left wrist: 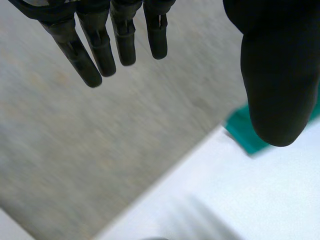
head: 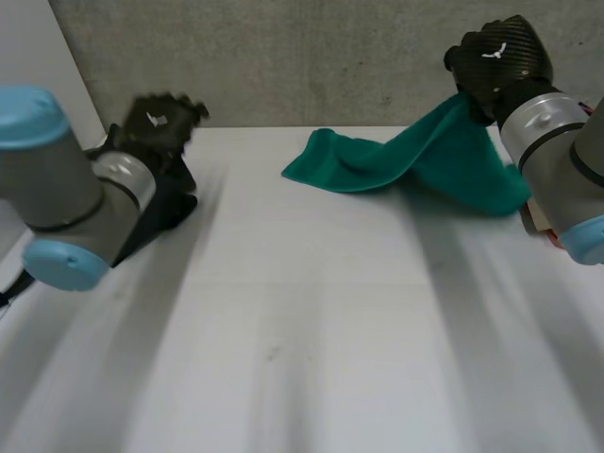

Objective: Fold the laundry.

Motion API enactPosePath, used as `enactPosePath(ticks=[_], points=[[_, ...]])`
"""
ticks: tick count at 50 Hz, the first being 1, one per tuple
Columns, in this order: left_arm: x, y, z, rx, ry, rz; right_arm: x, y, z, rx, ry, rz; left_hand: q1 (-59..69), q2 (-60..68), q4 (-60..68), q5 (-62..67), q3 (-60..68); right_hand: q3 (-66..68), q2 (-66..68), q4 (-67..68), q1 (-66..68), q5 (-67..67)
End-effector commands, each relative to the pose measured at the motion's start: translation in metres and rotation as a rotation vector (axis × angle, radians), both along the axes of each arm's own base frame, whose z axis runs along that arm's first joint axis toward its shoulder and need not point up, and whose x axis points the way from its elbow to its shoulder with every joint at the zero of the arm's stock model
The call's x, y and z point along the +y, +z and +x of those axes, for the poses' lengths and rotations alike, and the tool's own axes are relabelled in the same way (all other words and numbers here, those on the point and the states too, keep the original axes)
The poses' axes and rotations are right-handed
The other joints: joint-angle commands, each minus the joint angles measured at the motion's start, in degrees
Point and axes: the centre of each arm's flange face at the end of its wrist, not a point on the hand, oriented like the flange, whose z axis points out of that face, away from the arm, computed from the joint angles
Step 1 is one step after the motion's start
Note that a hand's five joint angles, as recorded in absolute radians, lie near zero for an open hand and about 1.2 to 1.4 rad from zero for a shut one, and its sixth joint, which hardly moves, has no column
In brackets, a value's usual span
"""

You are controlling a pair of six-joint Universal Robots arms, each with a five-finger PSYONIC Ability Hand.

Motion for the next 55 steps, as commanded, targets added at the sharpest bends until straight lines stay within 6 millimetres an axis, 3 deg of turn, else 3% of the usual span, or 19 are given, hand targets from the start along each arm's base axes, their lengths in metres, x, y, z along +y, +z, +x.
enactPosePath(ticks=[1, 4, 14, 22, 28, 32, 33, 36, 40, 42, 44, 48, 50, 55], points=[[-0.001, -0.046, -0.012, 0.056, 0.001, 0.184, 0.023, 0.016, 0.017, 0.046, 0.052, -0.057, -2.2, -2.5, -2.2, -1.8, -2.6, 11.9, 12.7, 11.3, 15.3, 11.4], [0.003, -0.051, -0.019, 0.101, 0.005, 0.232, 0.037, 0.026, 0.024, 0.066, 0.08, -0.069, -7.5, -7.8, -7.4, -7.0, -7.8, 11.9, 12.7, 11.3, 15.3, 11.4], [0.01, -0.061, -0.045, 0.186, -0.003, 0.312, 0.087, 0.062, 0.038, 0.051, 0.17, -0.09, -7.5, -7.8, -7.4, -7.0, -7.8, 11.9, 12.7, 11.3, 15.3, 11.4], [0.023, -0.078, -0.071, 0.187, -0.03, 0.389, 0.149, 0.103, 0.043, -0.001, 0.278, -0.14, -7.5, -7.8, -7.4, -7.0, -7.8, 11.9, 12.7, 11.3, 15.3, 11.4], [0.028, -0.089, -0.077, 0.177, -0.001, 0.449, 0.186, 0.123, 0.043, -0.019, 0.347, -0.155, -7.5, -7.8, -7.4, -7.0, -7.8, 11.9, 12.7, 11.3, 15.3, 11.4], [0.044, -0.097, -0.084, 0.199, -0.01, 0.555, 0.205, 0.137, 0.04, -0.04, 0.366, -0.165, -7.5, -7.8, -7.4, -7.0, -7.8, 11.9, 12.7, 11.3, 15.3, 11.4], [0.056, -0.101, -0.09, 0.214, -0.028, 0.618, 0.209, 0.142, 0.039, -0.049, 0.358, -0.174, -7.5, -7.8, -7.4, -7.0, -7.8, 11.9, 12.7, 11.3, 15.3, 11.4], [0.07, -0.103, -0.097, 0.238, -0.052, 0.687, 0.21, 0.148, 0.036, -0.065, 0.34, -0.185, -5.6, -5.9, -5.5, -5.2, -6.0, 11.9, 12.7, 11.3, 15.3, 11.4], [0.09, -0.104, -0.105, 0.274, -0.067, 0.766, 0.208, 0.152, 0.035, -0.08, 0.311, -0.196, 9.0, 8.7, 9.1, 9.5, 8.7, 11.9, 12.7, 11.3, 15.3, 11.4], [0.092, -0.101, -0.103, 0.303, -0.036, 0.778, 0.203, 0.152, 0.034, -0.082, 0.29, -0.195, 30.3, 30.0, 30.4, 30.7, 29.9, 11.9, 12.7, 11.3, 15.3, 11.4], [0.088, -0.095, -0.097, 0.324, 0.003, 0.764, 0.197, 0.15, 0.034, -0.077, 0.275, -0.191, 62.0, 61.7, 62.1, 62.5, 61.7, 11.9, 12.7, 11.3, 15.3, 11.4], [0.067, -0.067, -0.067, 0.366, 0.154, 0.656, 0.181, 0.143, 0.032, -0.062, 0.231, -0.174, 62.5, 62.2, 62.6, 63.0, 62.2, 11.9, 12.7, 11.3, 15.3, 11.4], [0.05, -0.042, -0.042, 0.376, 0.24, 0.561, 0.166, 0.138, 0.028, -0.05, 0.193, -0.162, 62.5, 62.2, 62.6, 63.0, 62.2, 11.9, 12.7, 11.3, 15.3, 11.4], [0.033, 0.013, 0.01, 0.345, 0.298, 0.39, 0.124, 0.125, 0.01, -0.016, 0.078, -0.125, 62.5, 62.2, 62.6, 63.0, 62.2, 11.9, 12.7, 11.3, 15.3, 11.4]])
